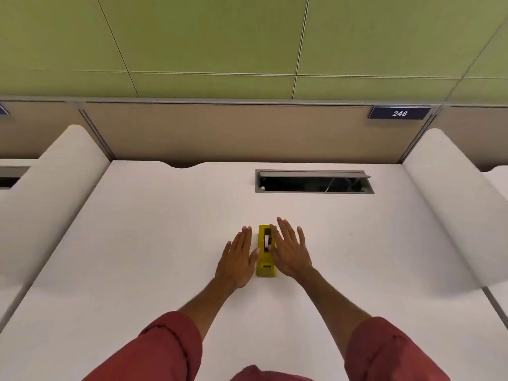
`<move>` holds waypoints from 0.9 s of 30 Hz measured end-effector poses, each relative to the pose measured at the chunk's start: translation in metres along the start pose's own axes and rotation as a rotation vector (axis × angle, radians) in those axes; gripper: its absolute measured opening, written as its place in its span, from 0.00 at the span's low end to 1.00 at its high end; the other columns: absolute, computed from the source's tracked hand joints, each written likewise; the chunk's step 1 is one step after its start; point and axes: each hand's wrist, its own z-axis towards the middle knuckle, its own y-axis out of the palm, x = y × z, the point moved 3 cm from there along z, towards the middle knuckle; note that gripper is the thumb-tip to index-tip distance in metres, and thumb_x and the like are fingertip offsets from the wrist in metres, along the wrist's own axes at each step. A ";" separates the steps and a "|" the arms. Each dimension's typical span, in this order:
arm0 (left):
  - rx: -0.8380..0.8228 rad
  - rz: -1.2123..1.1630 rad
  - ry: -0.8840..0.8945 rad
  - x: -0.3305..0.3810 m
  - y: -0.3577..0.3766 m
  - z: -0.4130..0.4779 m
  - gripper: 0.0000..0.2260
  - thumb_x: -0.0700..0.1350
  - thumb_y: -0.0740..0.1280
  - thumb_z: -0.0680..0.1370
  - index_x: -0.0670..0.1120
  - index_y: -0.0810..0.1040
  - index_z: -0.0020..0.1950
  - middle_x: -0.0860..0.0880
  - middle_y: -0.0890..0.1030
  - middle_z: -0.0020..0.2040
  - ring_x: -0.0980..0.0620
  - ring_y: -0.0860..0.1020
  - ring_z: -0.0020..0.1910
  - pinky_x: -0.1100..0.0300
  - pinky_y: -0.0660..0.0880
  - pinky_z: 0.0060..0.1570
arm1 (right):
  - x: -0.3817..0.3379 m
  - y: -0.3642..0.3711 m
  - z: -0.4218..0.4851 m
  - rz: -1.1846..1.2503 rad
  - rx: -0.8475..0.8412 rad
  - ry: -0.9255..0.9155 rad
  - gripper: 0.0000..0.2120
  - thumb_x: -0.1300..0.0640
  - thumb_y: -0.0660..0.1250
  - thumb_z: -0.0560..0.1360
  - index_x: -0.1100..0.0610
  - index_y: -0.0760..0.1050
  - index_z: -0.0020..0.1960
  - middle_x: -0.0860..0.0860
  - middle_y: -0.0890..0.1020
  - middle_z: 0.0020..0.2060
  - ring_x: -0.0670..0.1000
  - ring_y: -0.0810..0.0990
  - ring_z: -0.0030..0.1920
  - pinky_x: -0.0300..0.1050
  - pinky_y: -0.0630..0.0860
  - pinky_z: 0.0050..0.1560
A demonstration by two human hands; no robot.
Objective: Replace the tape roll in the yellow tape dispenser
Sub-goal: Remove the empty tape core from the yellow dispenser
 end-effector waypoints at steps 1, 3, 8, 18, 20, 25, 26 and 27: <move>-0.022 -0.034 -0.005 0.000 0.004 -0.001 0.30 0.57 0.47 0.90 0.49 0.40 0.89 0.52 0.42 0.89 0.51 0.46 0.90 0.47 0.49 0.89 | 0.000 0.002 0.000 -0.005 -0.001 -0.002 0.30 0.44 0.47 0.91 0.53 0.46 0.90 0.53 0.42 0.89 0.56 0.43 0.90 0.62 0.42 0.89; -0.069 -0.051 -0.006 -0.001 0.014 -0.005 0.30 0.57 0.47 0.90 0.49 0.39 0.88 0.52 0.42 0.89 0.52 0.46 0.90 0.47 0.48 0.89 | 0.001 0.003 0.000 0.025 0.022 0.004 0.29 0.46 0.49 0.91 0.52 0.50 0.89 0.52 0.48 0.89 0.54 0.46 0.90 0.60 0.44 0.89; -0.097 -0.020 0.031 -0.001 0.035 -0.013 0.30 0.57 0.47 0.90 0.48 0.40 0.88 0.51 0.44 0.90 0.51 0.47 0.90 0.47 0.48 0.89 | -0.003 0.004 0.004 0.110 0.089 0.015 0.28 0.50 0.57 0.87 0.51 0.59 0.86 0.49 0.62 0.84 0.51 0.58 0.86 0.55 0.52 0.87; -0.098 -0.003 0.078 -0.002 0.049 -0.015 0.31 0.57 0.50 0.90 0.47 0.43 0.89 0.51 0.47 0.90 0.52 0.48 0.90 0.50 0.49 0.89 | 0.001 0.004 0.016 0.142 0.068 0.036 0.22 0.51 0.64 0.84 0.51 0.73 0.78 0.50 0.71 0.76 0.55 0.71 0.76 0.53 0.69 0.72; -0.088 -0.007 0.091 -0.001 0.050 -0.015 0.31 0.57 0.51 0.90 0.46 0.43 0.89 0.50 0.48 0.90 0.52 0.49 0.90 0.52 0.50 0.89 | 0.000 0.003 0.019 0.153 0.067 0.043 0.21 0.49 0.64 0.85 0.51 0.74 0.76 0.50 0.71 0.75 0.55 0.72 0.75 0.53 0.70 0.72; -0.004 0.024 0.099 -0.004 0.047 -0.014 0.33 0.58 0.55 0.89 0.46 0.48 0.89 0.49 0.58 0.88 0.50 0.58 0.88 0.57 0.56 0.87 | -0.001 0.001 0.025 0.141 0.055 0.040 0.20 0.50 0.66 0.84 0.51 0.75 0.75 0.50 0.72 0.73 0.54 0.73 0.72 0.52 0.72 0.68; 0.017 0.023 0.093 -0.004 0.045 -0.013 0.34 0.58 0.58 0.88 0.46 0.49 0.88 0.48 0.60 0.87 0.50 0.60 0.87 0.58 0.57 0.87 | -0.001 0.001 0.025 0.132 0.054 0.040 0.19 0.50 0.66 0.84 0.51 0.75 0.75 0.50 0.72 0.73 0.54 0.74 0.72 0.52 0.73 0.67; 0.031 0.009 0.085 -0.005 0.042 -0.011 0.35 0.58 0.60 0.87 0.45 0.50 0.88 0.48 0.61 0.87 0.49 0.61 0.87 0.58 0.57 0.86 | 0.000 0.001 0.025 0.123 0.056 0.043 0.19 0.51 0.66 0.85 0.51 0.75 0.75 0.50 0.72 0.73 0.54 0.74 0.71 0.52 0.73 0.66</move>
